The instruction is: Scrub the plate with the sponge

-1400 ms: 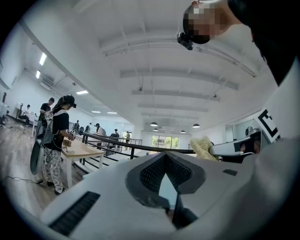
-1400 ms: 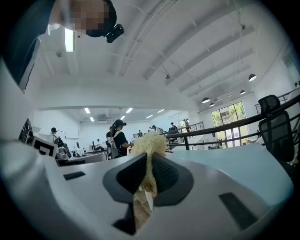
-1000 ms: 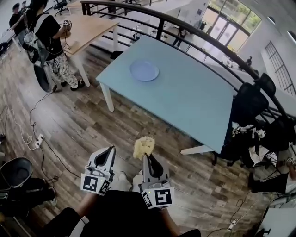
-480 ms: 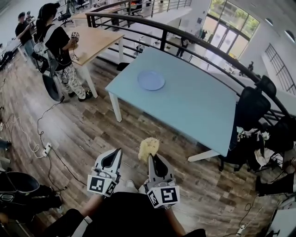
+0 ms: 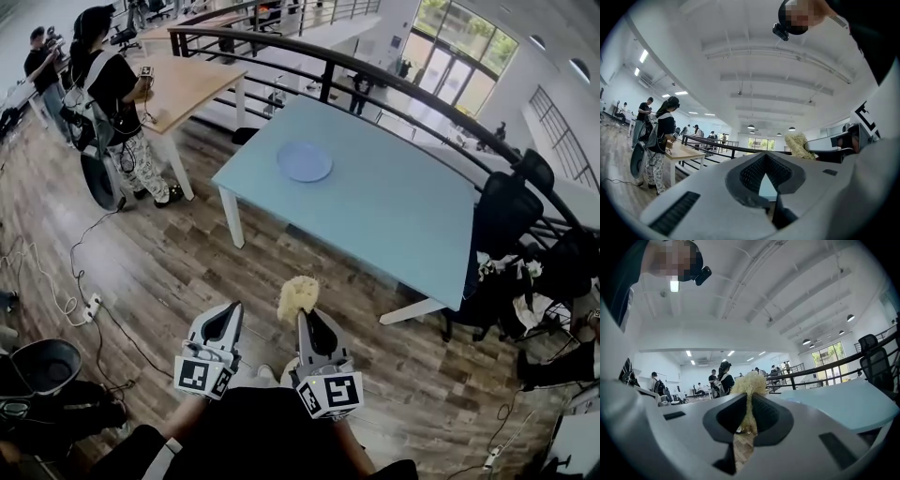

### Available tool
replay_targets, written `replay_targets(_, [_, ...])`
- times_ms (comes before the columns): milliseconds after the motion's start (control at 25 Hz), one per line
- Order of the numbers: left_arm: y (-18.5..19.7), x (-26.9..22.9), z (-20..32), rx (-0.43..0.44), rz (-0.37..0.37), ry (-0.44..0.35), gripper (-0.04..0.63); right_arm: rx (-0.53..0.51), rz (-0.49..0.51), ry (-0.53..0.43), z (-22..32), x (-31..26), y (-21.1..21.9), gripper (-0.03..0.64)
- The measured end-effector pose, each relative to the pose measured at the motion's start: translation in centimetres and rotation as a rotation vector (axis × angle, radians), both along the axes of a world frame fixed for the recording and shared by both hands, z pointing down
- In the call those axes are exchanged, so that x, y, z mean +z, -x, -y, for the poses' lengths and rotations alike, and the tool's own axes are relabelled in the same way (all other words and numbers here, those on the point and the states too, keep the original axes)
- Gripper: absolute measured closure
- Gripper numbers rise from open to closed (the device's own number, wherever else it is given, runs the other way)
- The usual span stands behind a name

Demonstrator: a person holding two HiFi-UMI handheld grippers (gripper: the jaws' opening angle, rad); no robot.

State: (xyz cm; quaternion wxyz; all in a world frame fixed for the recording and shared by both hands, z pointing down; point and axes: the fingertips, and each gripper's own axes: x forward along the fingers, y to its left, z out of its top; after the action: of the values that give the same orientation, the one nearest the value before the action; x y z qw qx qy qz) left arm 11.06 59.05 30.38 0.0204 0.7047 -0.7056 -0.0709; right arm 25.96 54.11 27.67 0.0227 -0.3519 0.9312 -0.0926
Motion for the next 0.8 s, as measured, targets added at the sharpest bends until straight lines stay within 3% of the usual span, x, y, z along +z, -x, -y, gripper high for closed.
replay_targets(800, [3.2, 1.0, 6.8, -0.006, 0.008, 0.02, 0.594, 0.03, 0.003, 0.035, 6.9, 1.7, 2.8, 0.58])
